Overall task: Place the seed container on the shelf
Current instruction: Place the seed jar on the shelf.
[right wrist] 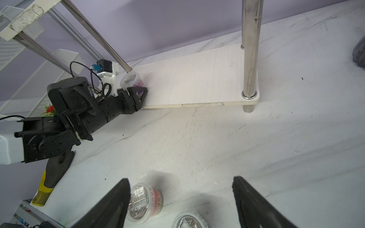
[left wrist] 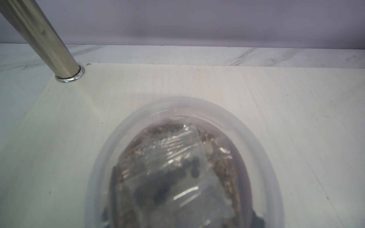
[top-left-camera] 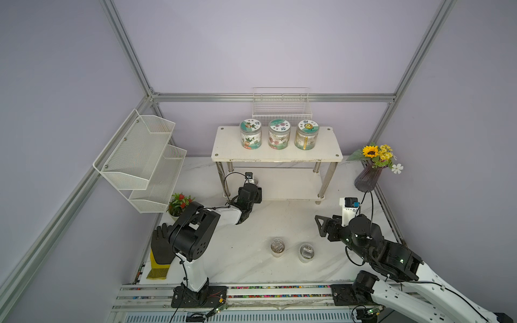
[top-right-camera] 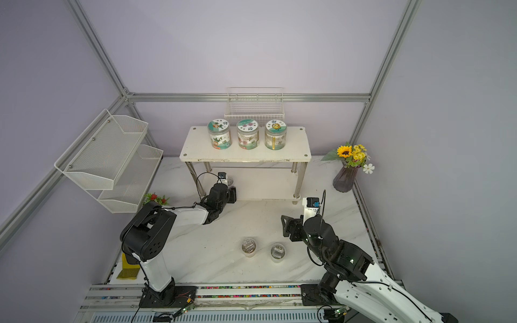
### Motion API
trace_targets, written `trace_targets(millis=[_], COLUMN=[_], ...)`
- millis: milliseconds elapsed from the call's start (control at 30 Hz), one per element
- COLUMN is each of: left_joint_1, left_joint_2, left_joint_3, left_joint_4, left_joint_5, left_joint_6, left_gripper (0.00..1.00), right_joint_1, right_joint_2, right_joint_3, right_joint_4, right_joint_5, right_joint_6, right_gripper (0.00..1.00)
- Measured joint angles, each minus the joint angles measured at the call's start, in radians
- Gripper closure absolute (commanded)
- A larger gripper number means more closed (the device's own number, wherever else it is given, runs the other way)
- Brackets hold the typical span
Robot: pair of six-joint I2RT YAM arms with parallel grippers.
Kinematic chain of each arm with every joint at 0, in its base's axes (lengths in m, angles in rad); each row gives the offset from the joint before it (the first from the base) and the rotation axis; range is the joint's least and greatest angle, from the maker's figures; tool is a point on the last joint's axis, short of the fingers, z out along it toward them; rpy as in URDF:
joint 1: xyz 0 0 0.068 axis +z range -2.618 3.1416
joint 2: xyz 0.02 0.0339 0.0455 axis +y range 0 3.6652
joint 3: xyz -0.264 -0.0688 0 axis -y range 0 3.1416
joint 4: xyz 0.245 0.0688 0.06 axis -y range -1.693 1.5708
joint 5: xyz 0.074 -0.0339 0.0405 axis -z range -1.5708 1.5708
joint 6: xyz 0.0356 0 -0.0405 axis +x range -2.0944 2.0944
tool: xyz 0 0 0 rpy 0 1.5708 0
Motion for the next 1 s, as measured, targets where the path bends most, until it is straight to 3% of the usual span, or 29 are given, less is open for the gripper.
trace_targets(millis=[1000], left_joint_1=[0.0], left_joint_2=[-0.002], left_joint_3=[-0.022], left_joint_4=[0.028], left_joint_5=[-0.008], left_joint_6=[-0.002], left_gripper=[0.17], right_joint_1=[0.0], right_joint_2=[0.005], right_joint_3=[-0.007], right_joint_4=[-0.001], right_joint_5=[0.0], right_joint_6=[0.003], right_gripper=[0.16])
